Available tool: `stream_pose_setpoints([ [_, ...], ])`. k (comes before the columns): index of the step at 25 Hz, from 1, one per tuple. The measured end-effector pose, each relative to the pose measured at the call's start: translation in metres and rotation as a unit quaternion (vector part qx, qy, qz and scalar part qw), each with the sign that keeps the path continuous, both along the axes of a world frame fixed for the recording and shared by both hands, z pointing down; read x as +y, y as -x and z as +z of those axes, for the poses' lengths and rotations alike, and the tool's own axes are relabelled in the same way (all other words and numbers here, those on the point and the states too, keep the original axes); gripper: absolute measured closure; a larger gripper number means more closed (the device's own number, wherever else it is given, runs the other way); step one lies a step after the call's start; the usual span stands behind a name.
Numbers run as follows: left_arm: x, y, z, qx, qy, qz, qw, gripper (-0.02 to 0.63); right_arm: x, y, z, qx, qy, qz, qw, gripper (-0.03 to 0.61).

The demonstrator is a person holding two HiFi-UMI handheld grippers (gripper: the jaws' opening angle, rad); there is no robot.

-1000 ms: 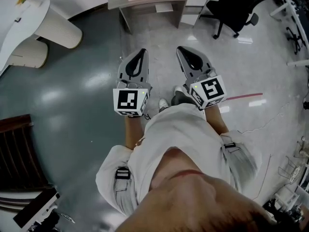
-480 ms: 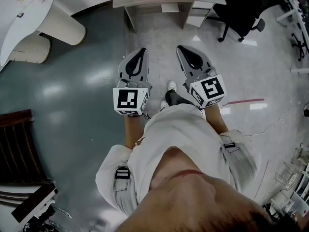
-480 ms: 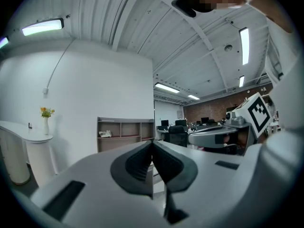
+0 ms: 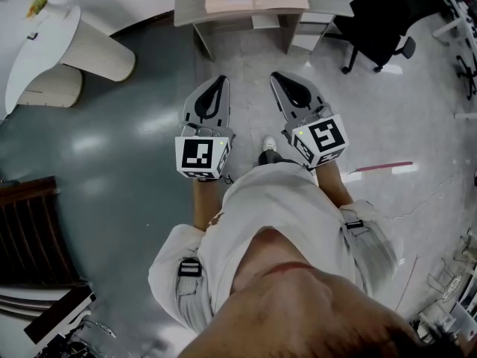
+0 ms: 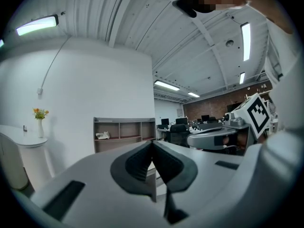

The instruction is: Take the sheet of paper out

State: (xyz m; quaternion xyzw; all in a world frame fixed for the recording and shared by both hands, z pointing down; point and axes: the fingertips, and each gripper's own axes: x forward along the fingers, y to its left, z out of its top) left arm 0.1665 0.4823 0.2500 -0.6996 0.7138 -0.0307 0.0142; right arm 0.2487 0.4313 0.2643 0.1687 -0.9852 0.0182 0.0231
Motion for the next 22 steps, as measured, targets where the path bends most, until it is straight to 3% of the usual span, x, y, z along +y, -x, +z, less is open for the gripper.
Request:
stream_pose_setpoints([
  [22,-0.108,0.016,0.005,-0.011,0.025,-0.017,0.9995,0.594,-0.111,0.022,0.001,-0.021,0.033,-0.027,0.999,0.558],
])
